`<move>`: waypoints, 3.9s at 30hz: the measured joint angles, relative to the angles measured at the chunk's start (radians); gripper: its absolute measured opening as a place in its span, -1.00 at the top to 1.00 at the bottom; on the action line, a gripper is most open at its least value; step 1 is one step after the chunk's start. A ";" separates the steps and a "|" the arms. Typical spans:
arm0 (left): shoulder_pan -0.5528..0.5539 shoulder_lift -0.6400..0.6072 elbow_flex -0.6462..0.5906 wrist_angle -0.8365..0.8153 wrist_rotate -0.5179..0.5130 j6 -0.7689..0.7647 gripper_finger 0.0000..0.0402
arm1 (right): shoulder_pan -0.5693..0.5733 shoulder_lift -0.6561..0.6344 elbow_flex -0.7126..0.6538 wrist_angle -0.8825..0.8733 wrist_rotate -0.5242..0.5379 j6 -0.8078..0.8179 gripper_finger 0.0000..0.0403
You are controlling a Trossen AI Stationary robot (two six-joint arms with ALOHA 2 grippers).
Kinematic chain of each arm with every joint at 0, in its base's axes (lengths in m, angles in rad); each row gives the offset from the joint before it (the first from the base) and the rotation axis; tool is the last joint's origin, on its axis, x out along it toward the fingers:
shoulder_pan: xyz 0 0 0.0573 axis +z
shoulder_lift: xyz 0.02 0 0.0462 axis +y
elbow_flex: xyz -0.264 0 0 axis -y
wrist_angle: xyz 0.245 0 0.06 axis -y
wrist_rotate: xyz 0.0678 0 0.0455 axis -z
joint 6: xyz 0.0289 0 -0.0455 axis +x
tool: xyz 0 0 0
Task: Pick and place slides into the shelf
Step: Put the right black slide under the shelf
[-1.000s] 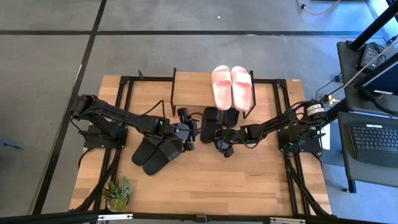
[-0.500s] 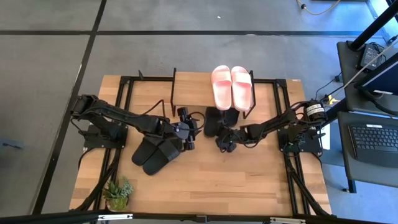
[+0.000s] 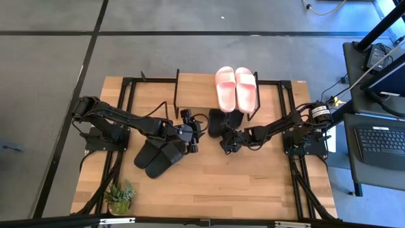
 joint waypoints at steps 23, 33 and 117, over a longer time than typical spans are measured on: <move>0.000 0.000 0.000 0.000 0.000 -0.044 -0.05 | -0.006 0.001 0.000 0.004 0.083 0.027 0.57; 0.000 0.000 0.000 0.000 0.000 -0.044 -0.05 | -0.002 0.001 0.000 0.010 0.076 0.027 0.45; -0.011 0.001 0.000 -0.039 0.192 -0.130 -0.05 | -0.159 -0.052 0.001 0.011 -0.508 1.388 0.03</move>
